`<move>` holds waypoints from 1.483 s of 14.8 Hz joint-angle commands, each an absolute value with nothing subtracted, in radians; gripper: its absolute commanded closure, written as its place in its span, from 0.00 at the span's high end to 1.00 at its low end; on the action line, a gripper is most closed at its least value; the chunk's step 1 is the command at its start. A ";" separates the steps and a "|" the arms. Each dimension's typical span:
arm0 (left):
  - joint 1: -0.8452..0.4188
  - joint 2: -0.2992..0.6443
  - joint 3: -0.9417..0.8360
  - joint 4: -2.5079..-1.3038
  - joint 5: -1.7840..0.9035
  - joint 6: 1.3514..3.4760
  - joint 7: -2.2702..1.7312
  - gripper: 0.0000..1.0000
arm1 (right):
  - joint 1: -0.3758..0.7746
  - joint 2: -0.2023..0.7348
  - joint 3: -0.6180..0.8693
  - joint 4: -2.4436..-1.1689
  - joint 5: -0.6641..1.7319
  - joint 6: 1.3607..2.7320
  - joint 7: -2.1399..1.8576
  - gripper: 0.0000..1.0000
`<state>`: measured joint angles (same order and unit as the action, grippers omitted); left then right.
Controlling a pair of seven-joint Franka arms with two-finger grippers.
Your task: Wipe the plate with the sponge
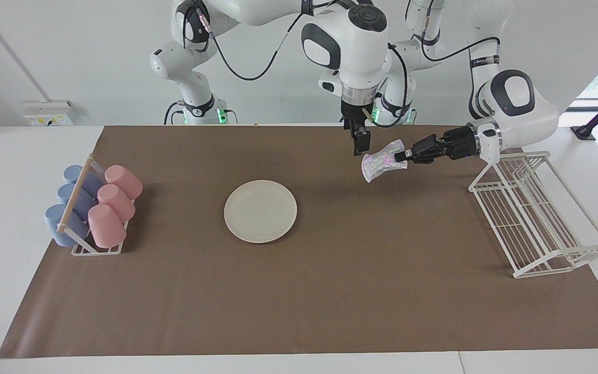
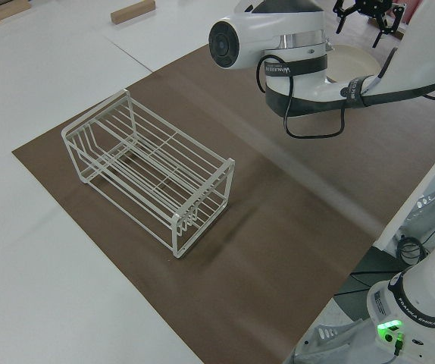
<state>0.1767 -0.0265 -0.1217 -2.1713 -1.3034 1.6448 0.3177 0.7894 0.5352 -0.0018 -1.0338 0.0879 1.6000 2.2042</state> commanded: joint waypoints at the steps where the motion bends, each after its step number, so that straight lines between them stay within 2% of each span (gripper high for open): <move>1: 0.183 -0.087 -0.121 -2.278 -1.397 1.618 0.356 0.00 | 0.753 0.535 0.003 -1.025 0.086 1.629 2.200 1.00; 4: 0.157 -0.121 -0.124 -2.353 -1.505 1.626 0.360 0.00 | 0.749 0.534 0.002 -1.078 0.095 1.782 2.201 1.00; 8: 0.137 -0.120 -0.124 -2.362 -1.545 1.640 0.390 0.00 | 0.762 0.497 0.005 -1.138 0.094 1.782 2.206 1.00; 13: 0.121 -0.117 -0.126 -2.358 -1.566 1.644 0.399 0.00 | 0.762 0.495 0.005 -1.138 0.092 1.778 2.204 1.00; 14: 0.121 -0.117 -0.126 -2.358 -1.566 1.646 0.399 0.00 | 0.762 0.497 0.005 -1.135 0.094 1.778 2.206 0.97; 15: 0.120 -0.118 -0.126 -2.358 -1.566 1.646 0.399 0.00 | 0.764 0.497 0.005 -1.134 0.101 1.779 2.209 0.83; 16: 0.115 -0.118 -0.126 -2.358 -1.566 1.646 0.399 0.00 | 0.764 0.495 0.005 -1.135 0.109 1.782 2.209 0.73; 19: 0.117 -0.118 -0.126 -2.358 -1.566 1.644 0.400 0.00 | 0.762 0.489 0.005 -1.137 0.106 1.776 2.203 0.57; 20: 0.117 -0.118 -0.124 -2.358 -1.566 1.644 0.400 0.00 | 0.764 0.485 0.006 -1.137 0.107 1.773 2.203 0.37; 21: 0.115 -0.118 -0.124 -2.358 -1.566 1.644 0.400 0.00 | 0.764 0.480 0.006 -1.138 0.107 1.772 2.203 0.10; 22: 0.115 -0.118 -0.124 -2.358 -1.566 1.644 0.403 0.00 | 0.764 0.479 0.006 -1.141 0.106 1.766 2.203 0.03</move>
<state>0.1341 -0.0922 -0.1331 -2.3307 -1.5413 1.6294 0.3839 0.7671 0.5163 0.0024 -1.0907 0.0967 1.7556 2.2039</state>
